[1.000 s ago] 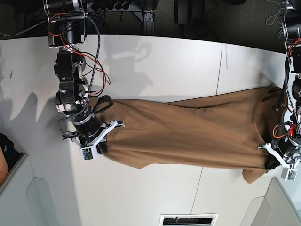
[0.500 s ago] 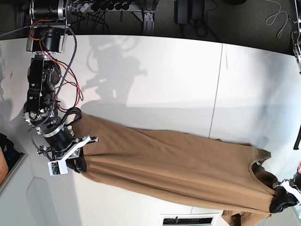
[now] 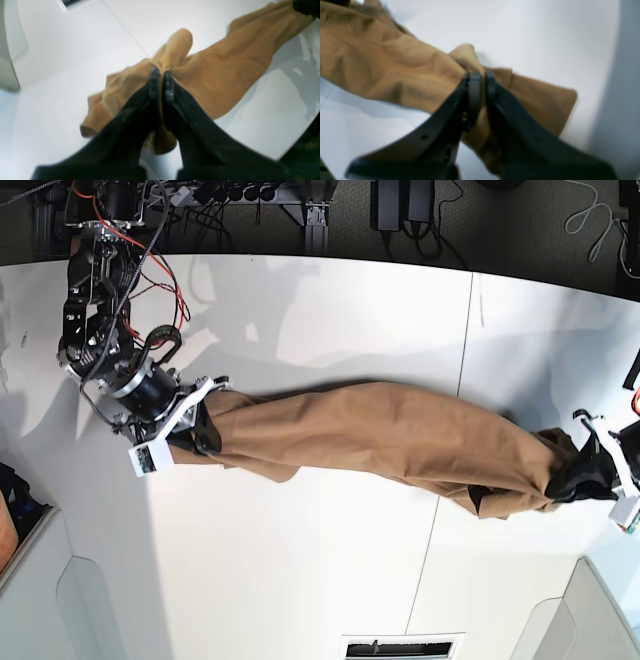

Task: Layout the t-shirt on the table in an organized manner, then fold the t-shirt properly
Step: 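Lift and swing the shirt with both grippers, then release it flat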

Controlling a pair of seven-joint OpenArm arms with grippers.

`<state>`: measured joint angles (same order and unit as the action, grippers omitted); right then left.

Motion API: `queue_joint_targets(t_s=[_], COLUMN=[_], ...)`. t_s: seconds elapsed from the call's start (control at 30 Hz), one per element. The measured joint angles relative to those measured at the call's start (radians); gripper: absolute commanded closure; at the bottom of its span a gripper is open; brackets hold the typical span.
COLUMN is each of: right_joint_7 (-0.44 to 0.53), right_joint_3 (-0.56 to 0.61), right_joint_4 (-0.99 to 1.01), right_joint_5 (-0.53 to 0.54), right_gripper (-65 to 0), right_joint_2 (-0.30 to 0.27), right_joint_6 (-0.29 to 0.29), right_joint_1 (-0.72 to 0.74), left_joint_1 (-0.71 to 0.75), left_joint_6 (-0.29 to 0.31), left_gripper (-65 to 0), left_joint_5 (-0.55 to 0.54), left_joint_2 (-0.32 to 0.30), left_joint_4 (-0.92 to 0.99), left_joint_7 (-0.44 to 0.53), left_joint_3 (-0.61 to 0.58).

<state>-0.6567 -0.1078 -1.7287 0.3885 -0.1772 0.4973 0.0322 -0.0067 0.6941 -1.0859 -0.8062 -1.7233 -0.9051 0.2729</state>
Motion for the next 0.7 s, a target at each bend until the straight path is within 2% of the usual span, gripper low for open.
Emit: queue_joint_targets(t_s=[0.17, 0.23, 0.37, 0.5, 0.53, 0.63, 0.67, 0.7], right_joint_7=[0.0, 0.0, 0.013, 0.032, 0.033, 0.039, 0.039, 0.04], right_joint_3=[-0.002, -0.002, -0.002, -0.002, -0.002, -0.002, -0.002, -0.002], right_joint_4=[-0.038, -0.044, -0.046, -0.046, -0.046, -0.046, -0.046, -0.046], right_joint_5=[0.0, 0.001, -0.016, -0.066, -0.074, -0.11, -0.119, -0.13], right_gripper=[0.0, 0.0, 0.0, 0.0, -4.1, -27.2, -31.8, -33.6], right_joint_2=[0.0, 0.0, 0.0, 0.0, 0.0, 0.0, 0.0, 0.0], right_joint_6=[0.002, 0.002, 0.001, 0.0, -0.013, -0.057, -0.06, -0.065], right_joint_1=[-0.127, -0.162, -0.209, -0.223, -0.22, -0.221, -0.221, -0.221], left_joint_1=[0.19, 0.251, 0.348, 0.376, 0.379, 0.381, 0.381, 0.381], left_joint_6=[-0.001, -0.001, -0.001, -0.002, -0.002, -0.002, -0.002, -0.002], left_gripper=[0.0, 0.0, 0.0, 0.0, -4.3, -23.2, -26.5, -27.1], left_joint_5=[-0.143, -0.181, -0.181, -0.108, -0.08, -0.013, -0.008, -0.006], left_joint_2=[0.001, 0.001, 0.006, 0.069, 0.085, 0.129, 0.137, 0.14], left_joint_4=[0.001, 0.001, 0.001, 0.001, 0.001, 0.002, 0.002, 0.002], left_joint_7=[-0.123, -0.143, -0.146, -0.141, -0.138, -0.134, -0.134, -0.125], left_joint_3=[0.122, 0.148, 0.154, 0.155, 0.154, 0.154, 0.154, 0.154])
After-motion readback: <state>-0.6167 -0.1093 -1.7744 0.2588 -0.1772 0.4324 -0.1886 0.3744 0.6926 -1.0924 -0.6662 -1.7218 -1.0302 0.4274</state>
